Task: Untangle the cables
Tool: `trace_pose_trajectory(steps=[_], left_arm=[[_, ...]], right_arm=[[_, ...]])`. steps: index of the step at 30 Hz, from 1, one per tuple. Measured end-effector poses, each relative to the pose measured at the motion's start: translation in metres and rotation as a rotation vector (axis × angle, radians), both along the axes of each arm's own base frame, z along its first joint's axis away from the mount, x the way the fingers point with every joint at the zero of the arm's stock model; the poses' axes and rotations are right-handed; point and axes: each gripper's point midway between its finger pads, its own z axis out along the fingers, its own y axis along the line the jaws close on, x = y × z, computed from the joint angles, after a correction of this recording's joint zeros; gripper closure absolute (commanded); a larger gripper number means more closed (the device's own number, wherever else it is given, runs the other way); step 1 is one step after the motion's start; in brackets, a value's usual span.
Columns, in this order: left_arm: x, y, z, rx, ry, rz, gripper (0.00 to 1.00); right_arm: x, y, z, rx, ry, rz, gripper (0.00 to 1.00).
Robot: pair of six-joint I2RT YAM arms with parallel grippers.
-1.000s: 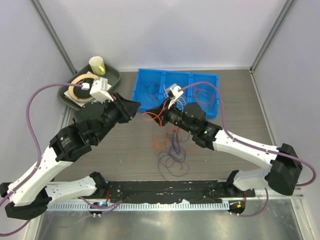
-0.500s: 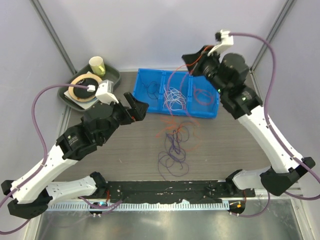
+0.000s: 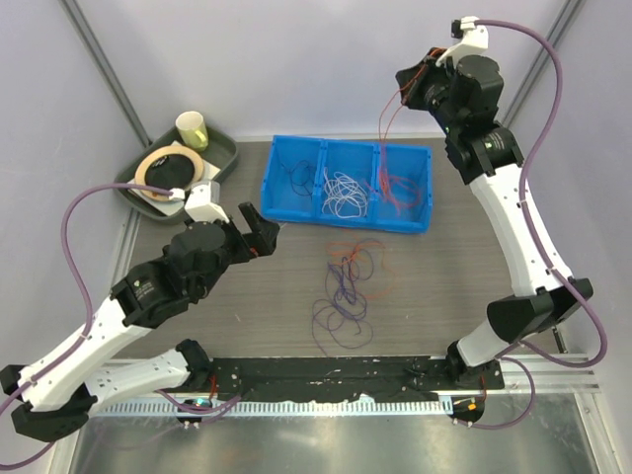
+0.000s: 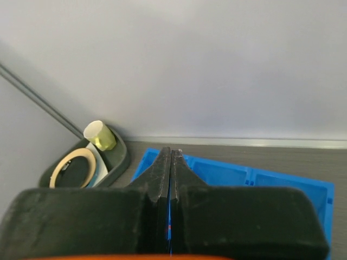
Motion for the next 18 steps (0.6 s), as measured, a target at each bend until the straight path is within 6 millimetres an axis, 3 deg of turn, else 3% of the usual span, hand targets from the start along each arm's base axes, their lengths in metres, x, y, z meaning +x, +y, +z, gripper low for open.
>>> trace_pose_trajectory(steps=[5,12,18], left_arm=[[0.000,0.009,-0.011,0.043,0.018,0.032,0.00],[-0.003,0.021,-0.024,0.071,0.028,0.062,0.00],[-0.005,0.024,-0.050,0.123,0.079,0.070,0.00]], right_arm=[[0.017,-0.009,-0.025,-0.045,0.056,-0.036,0.99],[0.023,-0.027,-0.024,-0.072,0.046,-0.106,0.99],[0.030,-0.051,-0.024,-0.084,0.045,-0.178,0.99]])
